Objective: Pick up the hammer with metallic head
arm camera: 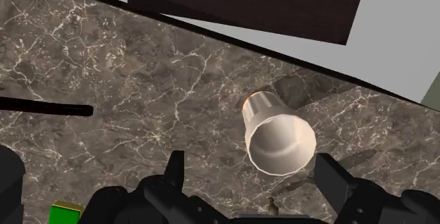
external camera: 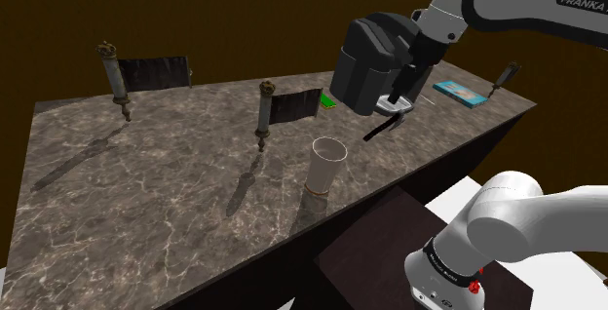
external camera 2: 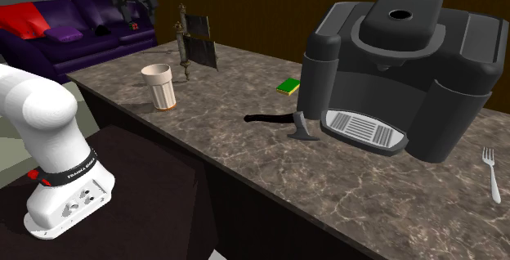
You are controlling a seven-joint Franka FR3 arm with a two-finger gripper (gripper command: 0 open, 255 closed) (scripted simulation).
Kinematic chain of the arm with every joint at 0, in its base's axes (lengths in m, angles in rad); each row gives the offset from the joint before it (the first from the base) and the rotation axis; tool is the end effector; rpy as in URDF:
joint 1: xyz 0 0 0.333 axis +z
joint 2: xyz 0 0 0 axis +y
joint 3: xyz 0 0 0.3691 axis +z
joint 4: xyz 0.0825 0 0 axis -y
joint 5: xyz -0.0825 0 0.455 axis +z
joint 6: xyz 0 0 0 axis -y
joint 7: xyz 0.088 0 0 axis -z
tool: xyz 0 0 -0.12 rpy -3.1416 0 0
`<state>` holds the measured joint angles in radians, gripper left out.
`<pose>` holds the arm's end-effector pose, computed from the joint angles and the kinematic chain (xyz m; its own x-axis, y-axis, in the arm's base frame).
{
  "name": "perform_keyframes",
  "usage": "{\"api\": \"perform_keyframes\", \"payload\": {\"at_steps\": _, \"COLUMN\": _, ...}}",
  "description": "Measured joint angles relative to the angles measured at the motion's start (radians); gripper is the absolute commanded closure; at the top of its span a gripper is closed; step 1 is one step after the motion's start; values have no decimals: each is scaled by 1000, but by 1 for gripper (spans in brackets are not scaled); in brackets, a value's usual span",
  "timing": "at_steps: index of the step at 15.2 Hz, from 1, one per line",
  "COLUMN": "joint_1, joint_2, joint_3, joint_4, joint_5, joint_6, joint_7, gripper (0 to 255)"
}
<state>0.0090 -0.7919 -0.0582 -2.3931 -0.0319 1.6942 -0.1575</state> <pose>0.3509 -0.0260 0.6077 0.9878 0.1255 0.0924 0.1256 -0.9921 0.0050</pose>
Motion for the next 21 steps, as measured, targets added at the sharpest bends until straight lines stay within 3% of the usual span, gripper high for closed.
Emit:
{"api": "perform_keyframes", "payload": {"at_steps": 3, "joint_1": 1, "joint_2": -3, "joint_3": -28, "joint_4": -21, "joint_5": -24, "joint_6": 9, "joint_7": -54, "gripper": 0}}
{"api": "perform_keyframes", "payload": {"at_steps": 13, "joint_1": 1, "joint_2": 68, "joint_3": -242, "joint_4": -143, "joint_5": -230, "joint_6": 151, "joint_7": -475, "gripper": 0}}
{"api": "perform_keyframes", "payload": {"at_steps": 21, "joint_1": 16, "joint_2": 268, "joint_3": -437, "joint_4": -128, "joint_5": -379, "joint_6": 335, "joint_7": -815, "gripper": 0}}
